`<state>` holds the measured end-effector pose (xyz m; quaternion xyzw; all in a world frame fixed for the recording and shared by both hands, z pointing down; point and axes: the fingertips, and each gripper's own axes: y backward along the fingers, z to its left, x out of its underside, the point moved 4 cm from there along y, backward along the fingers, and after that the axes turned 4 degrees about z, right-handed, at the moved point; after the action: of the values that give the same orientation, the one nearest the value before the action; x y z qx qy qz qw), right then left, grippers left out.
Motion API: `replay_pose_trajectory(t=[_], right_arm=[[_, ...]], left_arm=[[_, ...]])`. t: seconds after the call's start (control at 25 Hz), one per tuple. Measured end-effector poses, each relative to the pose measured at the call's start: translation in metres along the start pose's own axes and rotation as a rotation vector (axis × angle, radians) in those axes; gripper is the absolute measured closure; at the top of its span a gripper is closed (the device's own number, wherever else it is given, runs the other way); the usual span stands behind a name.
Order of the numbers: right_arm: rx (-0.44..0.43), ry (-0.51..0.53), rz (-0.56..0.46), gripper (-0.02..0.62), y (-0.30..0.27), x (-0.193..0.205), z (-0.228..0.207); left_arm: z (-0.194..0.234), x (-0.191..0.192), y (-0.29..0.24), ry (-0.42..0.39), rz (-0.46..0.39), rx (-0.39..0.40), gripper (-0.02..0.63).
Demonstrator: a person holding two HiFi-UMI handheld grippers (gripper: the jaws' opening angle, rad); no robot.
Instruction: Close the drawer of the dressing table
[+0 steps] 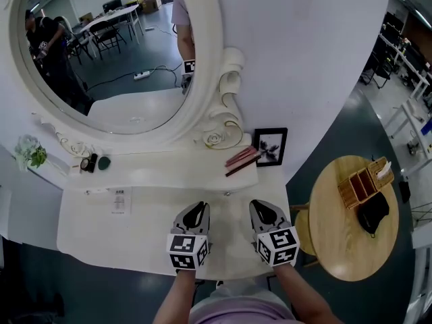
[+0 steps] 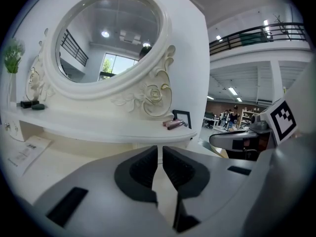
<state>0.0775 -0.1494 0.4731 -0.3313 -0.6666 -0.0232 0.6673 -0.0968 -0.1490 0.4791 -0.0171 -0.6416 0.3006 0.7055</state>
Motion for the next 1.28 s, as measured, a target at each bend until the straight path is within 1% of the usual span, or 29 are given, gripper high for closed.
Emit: replay_pose_trajectory(t=[0.44, 0.68, 0.96, 1.28], right_arm=[[0.004, -0.003, -0.029, 0.591, 0.021, -0.002, 0.011], [0.003, -0.01, -0.053, 0.592, 0.03, -0.005, 0.014], [0.031, -0.016, -0.076, 0.592, 0.041, -0.009, 0.01], [0.018, -0.015, -0.089, 0.592, 0.045, -0.015, 0.012]], left_arm=[[-0.007, -0.002, 0.02, -0.005, -0.025, 0.006, 0.603], [-0.01, -0.002, 0.028, -0.008, -0.036, 0.01, 0.604], [-0.011, -0.006, 0.036, -0.013, -0.056, 0.009, 0.604], [-0.012, -0.012, 0.041, -0.021, -0.075, 0.008, 0.604]])
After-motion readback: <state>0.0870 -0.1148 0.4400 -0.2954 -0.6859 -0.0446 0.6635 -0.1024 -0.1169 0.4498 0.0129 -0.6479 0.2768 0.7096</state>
